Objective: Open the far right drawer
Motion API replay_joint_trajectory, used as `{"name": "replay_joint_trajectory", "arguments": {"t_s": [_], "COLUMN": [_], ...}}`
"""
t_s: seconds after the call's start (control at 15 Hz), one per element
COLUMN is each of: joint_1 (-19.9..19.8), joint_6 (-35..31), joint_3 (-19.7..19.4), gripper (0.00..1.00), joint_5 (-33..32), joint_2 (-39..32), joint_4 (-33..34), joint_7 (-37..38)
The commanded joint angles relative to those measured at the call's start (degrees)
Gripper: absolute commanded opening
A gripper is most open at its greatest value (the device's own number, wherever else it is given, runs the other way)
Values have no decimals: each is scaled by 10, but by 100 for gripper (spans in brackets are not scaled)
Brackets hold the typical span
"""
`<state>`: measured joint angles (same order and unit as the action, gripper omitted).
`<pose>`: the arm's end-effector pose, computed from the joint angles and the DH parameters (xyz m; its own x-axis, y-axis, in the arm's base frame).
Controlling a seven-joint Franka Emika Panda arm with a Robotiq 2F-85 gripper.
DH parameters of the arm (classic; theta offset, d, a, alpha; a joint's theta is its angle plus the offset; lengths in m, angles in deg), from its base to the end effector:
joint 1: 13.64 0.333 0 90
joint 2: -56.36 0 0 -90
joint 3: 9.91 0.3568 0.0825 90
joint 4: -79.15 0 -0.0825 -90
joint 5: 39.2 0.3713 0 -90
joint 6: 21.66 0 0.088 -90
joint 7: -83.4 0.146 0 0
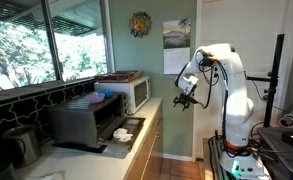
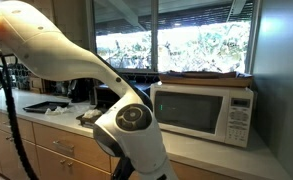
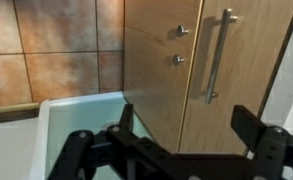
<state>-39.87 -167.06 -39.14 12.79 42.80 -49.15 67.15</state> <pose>0.3260 -0.4545 0.2972 0.1524 -0.9846 0.0853 -0.8889 -0.1743 -0.4237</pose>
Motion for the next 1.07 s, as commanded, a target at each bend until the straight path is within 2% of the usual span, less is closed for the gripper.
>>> {"name": "replay_joint_trajectory", "arguments": {"t_s": [0.0, 0.27, 0.33, 0.47, 0.6, 0.73, 1.0], "joint_1": [-73, -123, -100, -109, -106, -120, -141], "joint_6": [90, 164, 126, 128, 129, 123, 126], "joint_3": [59, 81, 76, 81, 81, 93, 114], "gripper": [100, 100, 100, 100, 100, 100, 100], "joint_5": [100, 94, 81, 80, 80, 109, 113], "joint_2": [-109, -209, -147, -169, -162, -193, -245], "joint_4": [71, 132, 82, 93, 94, 130, 190], "joint_7": [-71, -78, -64, -64, -64, -75, -81]}}
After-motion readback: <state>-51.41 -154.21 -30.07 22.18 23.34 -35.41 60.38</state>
